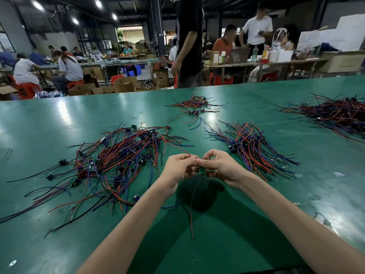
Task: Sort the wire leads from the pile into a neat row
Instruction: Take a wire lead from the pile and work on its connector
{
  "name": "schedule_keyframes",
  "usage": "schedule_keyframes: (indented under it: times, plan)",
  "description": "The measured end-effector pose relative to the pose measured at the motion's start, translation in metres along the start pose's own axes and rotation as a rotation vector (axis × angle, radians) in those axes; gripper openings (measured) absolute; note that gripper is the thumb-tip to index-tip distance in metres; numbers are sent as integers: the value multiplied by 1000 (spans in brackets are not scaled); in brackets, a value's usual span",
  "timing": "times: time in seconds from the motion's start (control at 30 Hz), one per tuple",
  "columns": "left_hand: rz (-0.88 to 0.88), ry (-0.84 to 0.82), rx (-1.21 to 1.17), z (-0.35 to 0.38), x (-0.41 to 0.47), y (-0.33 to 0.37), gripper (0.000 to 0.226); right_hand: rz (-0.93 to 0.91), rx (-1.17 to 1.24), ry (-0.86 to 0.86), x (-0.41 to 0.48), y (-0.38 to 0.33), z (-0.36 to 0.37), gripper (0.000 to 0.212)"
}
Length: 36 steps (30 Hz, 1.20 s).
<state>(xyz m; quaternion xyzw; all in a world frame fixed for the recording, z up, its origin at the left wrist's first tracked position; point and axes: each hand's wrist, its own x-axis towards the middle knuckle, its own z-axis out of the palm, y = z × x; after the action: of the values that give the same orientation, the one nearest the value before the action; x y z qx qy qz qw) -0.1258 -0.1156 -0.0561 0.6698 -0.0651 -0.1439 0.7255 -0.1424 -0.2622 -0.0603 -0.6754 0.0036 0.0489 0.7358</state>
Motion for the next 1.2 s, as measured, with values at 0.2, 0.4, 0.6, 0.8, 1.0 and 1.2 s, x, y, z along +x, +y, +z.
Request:
schedule_keyframes:
  times: [0.2, 0.4, 0.6, 0.8, 1.0, 1.2]
  plan:
    - [5, 34, -85, -2, 2, -2, 10, -26, -21, -33, -2, 2, 1, 23]
    - [20, 76, -169, -3, 4, -2, 15, 27, -28, -74, -1, 4, 3, 17]
    - [123, 54, -133, -4, 5, -3, 15, 84, -28, -128, -2, 3, 2, 15]
    - [160, 53, -138, -6, 4, -1, 13, 122, 6, -175, -2, 2, 0, 16]
    - [192, 62, -132, -5, 4, 1, 11, 203, 105, -232, -2, -1, -3, 14]
    - [274, 105, 26, -3, 5, -3, 14, 253, 105, -244, -1, -1, -3, 20]
